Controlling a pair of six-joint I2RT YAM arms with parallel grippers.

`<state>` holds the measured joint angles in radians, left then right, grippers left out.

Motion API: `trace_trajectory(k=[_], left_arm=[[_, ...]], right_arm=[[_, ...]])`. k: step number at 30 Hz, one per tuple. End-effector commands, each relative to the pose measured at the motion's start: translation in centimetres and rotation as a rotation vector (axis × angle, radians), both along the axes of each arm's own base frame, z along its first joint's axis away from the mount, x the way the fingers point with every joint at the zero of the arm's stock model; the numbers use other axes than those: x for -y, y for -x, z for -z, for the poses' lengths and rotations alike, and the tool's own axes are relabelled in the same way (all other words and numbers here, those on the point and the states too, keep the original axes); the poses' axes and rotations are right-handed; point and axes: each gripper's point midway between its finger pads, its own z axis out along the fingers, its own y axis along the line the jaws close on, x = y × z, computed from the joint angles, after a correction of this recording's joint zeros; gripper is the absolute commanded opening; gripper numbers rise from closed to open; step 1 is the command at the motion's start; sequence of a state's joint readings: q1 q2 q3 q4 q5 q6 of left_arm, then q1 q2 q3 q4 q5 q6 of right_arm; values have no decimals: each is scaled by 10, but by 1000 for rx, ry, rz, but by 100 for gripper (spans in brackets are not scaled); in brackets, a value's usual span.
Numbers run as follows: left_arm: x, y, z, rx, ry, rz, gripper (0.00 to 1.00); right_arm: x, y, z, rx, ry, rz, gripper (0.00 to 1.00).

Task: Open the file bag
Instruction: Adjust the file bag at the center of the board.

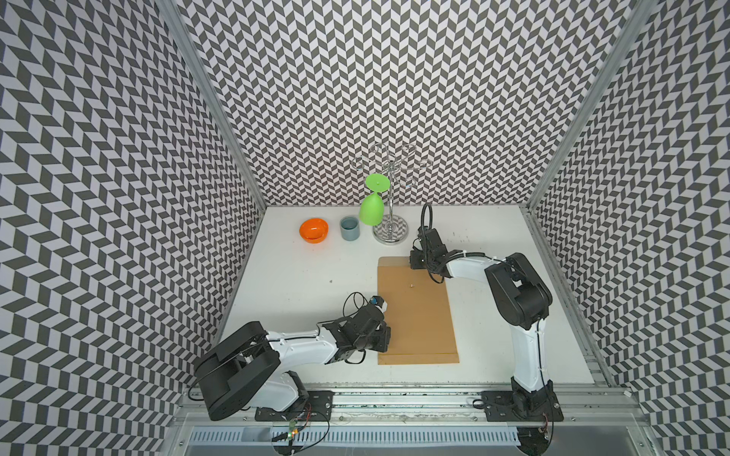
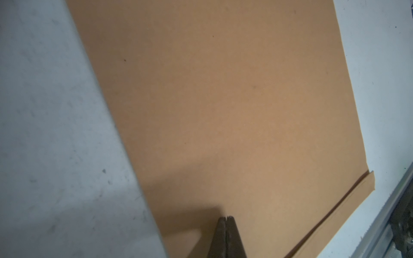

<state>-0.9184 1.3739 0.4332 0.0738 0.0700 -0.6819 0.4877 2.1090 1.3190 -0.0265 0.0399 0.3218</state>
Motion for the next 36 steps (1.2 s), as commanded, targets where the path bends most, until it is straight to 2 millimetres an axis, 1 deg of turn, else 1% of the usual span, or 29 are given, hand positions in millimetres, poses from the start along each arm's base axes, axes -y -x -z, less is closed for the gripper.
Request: trace_trajectory(k=[1,5,10,18,22,24,26,27,29,33,36], left_arm=[[-15,10,13,-28,-64,3,0],[-16,9,12,-29,-62,-3,0],[-17,8,9,-24,-57,-13,0],[-18,7,6,-16,-51,-24,0],[-19,7,7,-18,-54,-25,0],[-19,7,8,-18,-55,-27,0],[-19,7,8,-19,-56,-28,0],[-19,7,9,-20,-56,-29,0],[-19,7,9,-22,-58,-29,0],[-19,6,9,-21,-58,-30,0],[-20,6,9,-18,-62,-32,0]], right_arm=[[5,6,15,-23,4,6,15],[3,7,2,-9,-14,6,15],[1,3,-15,9,-27,6,15],[-2,2,-23,12,-44,2,18],[-4,2,-36,30,-65,-3,20],[-5,2,-46,44,-75,-6,23],[-6,2,-58,63,-89,-11,29],[-6,3,-61,68,-91,-11,31],[-6,3,-73,88,-105,-11,36],[-5,6,-83,99,-114,-11,50],[-5,10,-87,103,-120,-18,52]])
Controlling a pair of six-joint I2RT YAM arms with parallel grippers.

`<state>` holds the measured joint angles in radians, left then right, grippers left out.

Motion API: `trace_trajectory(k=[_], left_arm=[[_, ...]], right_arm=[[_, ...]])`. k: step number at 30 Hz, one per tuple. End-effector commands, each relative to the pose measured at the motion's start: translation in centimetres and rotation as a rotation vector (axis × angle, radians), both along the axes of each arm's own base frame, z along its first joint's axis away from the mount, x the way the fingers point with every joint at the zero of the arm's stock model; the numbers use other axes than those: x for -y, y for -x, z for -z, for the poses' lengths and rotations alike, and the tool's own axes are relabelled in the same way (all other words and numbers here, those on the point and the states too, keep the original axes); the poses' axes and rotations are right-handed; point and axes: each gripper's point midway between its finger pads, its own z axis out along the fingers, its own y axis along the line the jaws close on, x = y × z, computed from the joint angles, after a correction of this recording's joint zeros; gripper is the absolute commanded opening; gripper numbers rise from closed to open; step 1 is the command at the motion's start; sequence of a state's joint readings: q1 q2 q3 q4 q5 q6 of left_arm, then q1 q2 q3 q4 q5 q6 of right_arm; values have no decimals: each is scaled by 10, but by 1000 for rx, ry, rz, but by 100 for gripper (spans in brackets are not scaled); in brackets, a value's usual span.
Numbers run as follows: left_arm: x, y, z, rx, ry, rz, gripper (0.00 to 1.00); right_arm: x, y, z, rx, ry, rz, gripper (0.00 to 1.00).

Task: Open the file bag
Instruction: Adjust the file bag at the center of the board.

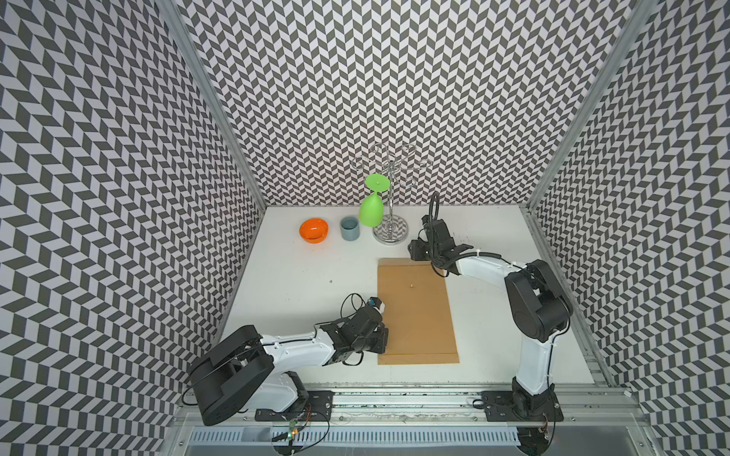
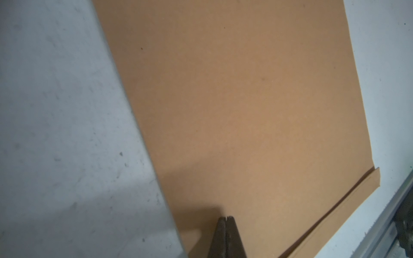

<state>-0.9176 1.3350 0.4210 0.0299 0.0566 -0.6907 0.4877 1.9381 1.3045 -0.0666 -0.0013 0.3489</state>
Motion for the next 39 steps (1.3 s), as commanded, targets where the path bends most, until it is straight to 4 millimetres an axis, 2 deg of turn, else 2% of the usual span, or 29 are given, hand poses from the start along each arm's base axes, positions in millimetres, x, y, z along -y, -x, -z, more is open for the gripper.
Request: trace_trajectory(k=[1,7,16,20,24,28,34,39], left_arm=[[-11,2,9,-11,-47,-15,0],[-10,0,5,-5,-45,-15,0],[-6,-1,1,-2,-33,-9,0],[-5,-1,-1,0,-30,-8,0],[-5,-2,-1,1,-31,-9,0],[-5,-2,-3,4,-34,-6,0],[-4,-4,-8,19,-27,-7,0],[-6,-3,-6,16,-37,-5,0]], right_arm=[[0,5,-12,24,-22,-9,53],[2,12,-12,22,-22,-13,53],[8,33,-50,91,-57,-25,53],[8,51,-55,98,-69,-38,52],[-4,69,-44,86,-81,-71,50],[-14,78,-21,42,-95,-89,48],[-18,75,-1,10,-92,-85,46],[-14,56,16,10,-32,-48,42]])
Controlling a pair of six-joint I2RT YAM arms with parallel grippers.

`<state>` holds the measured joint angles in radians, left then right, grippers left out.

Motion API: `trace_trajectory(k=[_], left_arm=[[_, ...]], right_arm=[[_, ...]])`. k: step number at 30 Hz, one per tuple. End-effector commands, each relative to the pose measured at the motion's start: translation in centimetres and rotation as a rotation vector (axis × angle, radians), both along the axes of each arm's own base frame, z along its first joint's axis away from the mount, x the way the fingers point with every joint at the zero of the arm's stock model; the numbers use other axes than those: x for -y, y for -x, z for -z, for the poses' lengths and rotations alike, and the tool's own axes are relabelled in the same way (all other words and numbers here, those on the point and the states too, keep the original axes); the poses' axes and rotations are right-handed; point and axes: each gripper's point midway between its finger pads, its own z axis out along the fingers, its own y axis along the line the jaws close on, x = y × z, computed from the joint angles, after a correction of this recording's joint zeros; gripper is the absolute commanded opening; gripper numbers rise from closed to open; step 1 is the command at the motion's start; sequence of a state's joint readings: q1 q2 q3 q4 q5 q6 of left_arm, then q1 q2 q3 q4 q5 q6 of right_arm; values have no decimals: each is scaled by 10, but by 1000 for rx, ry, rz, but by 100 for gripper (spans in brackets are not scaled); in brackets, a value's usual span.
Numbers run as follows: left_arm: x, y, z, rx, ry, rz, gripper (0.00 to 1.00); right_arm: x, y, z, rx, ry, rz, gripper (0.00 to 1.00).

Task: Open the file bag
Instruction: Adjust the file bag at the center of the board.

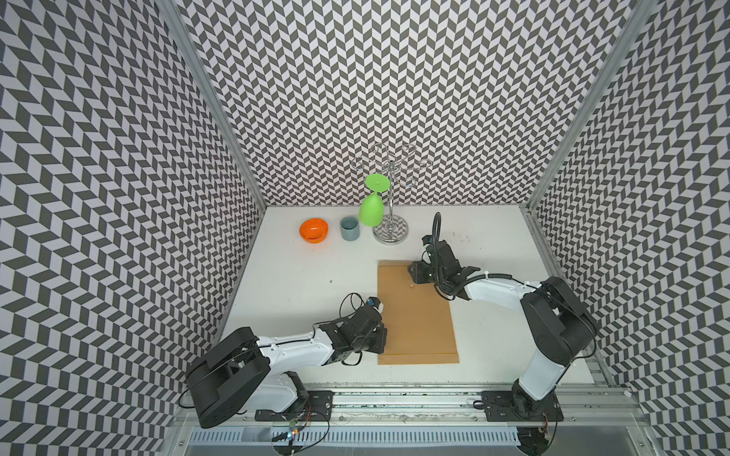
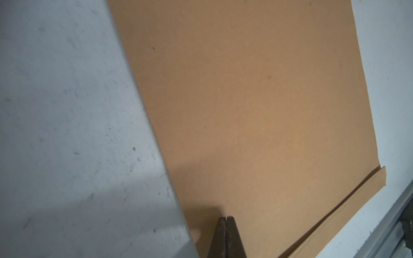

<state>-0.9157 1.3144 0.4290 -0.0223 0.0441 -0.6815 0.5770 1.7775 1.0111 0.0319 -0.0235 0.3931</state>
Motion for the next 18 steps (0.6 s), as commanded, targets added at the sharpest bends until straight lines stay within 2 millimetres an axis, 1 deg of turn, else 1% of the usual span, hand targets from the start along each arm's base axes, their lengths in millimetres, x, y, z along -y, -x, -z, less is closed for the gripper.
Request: trace_trajectory(k=[1,3,6,11,13,18], left_arm=[[0,-4,-5,17,-10,-2,0],[-1,-4,-5,19,-12,-3,0],[-2,-4,-5,23,-14,-2,0],[-4,-3,-4,23,-17,-3,0],[-5,-2,-3,21,-21,-3,0],[-8,-1,0,21,-25,-8,0]], right_arm=[[-3,-25,-4,57,1,32,40],[-5,-34,3,53,15,38,39],[0,-47,12,48,32,68,39],[4,-67,22,45,42,92,38],[3,-72,27,40,54,93,38],[6,-75,47,16,106,94,38]])
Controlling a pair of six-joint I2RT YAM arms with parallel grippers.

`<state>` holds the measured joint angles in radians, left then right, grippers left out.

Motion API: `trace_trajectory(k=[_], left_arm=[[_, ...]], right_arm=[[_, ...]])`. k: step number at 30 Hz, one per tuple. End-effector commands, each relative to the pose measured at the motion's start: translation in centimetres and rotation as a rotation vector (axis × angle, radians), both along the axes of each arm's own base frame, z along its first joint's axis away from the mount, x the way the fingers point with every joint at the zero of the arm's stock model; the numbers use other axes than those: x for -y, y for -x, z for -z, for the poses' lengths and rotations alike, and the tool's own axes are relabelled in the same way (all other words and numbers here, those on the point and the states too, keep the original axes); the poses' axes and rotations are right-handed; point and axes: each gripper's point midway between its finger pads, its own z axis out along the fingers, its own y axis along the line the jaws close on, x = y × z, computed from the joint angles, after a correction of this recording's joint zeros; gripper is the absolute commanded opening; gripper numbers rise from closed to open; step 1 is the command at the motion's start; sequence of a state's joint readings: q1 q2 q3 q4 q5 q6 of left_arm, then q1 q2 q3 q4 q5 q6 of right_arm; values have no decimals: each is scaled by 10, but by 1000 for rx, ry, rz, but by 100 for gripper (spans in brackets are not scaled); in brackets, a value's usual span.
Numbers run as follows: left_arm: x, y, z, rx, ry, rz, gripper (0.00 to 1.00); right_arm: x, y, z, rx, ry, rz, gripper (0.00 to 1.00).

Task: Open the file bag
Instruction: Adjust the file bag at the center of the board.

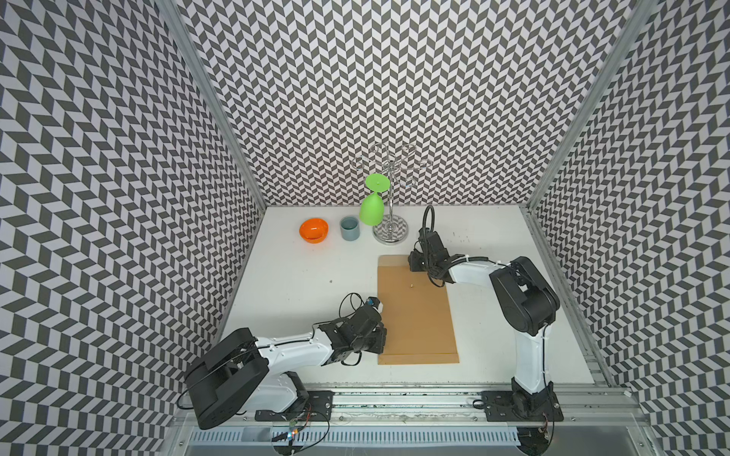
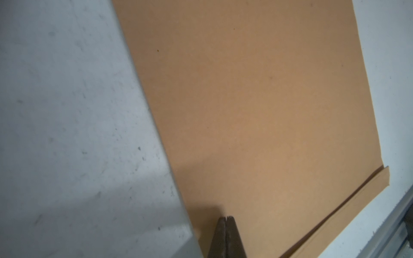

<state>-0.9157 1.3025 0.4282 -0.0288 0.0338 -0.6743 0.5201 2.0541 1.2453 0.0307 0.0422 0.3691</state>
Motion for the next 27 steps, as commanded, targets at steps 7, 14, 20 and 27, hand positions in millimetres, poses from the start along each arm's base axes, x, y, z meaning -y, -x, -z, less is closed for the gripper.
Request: trace_trajectory(k=[7,14,20,27], left_arm=[[-7,1,2,9,-17,-7,0],[-8,1,2,8,-19,-7,0],[-8,1,3,5,-22,-8,0],[-9,1,2,8,-24,-13,0]], right_arm=[[7,1,33,-28,75,-1,39],[13,12,48,-62,155,9,41],[19,18,55,-85,232,42,40],[20,25,73,-122,345,65,41]])
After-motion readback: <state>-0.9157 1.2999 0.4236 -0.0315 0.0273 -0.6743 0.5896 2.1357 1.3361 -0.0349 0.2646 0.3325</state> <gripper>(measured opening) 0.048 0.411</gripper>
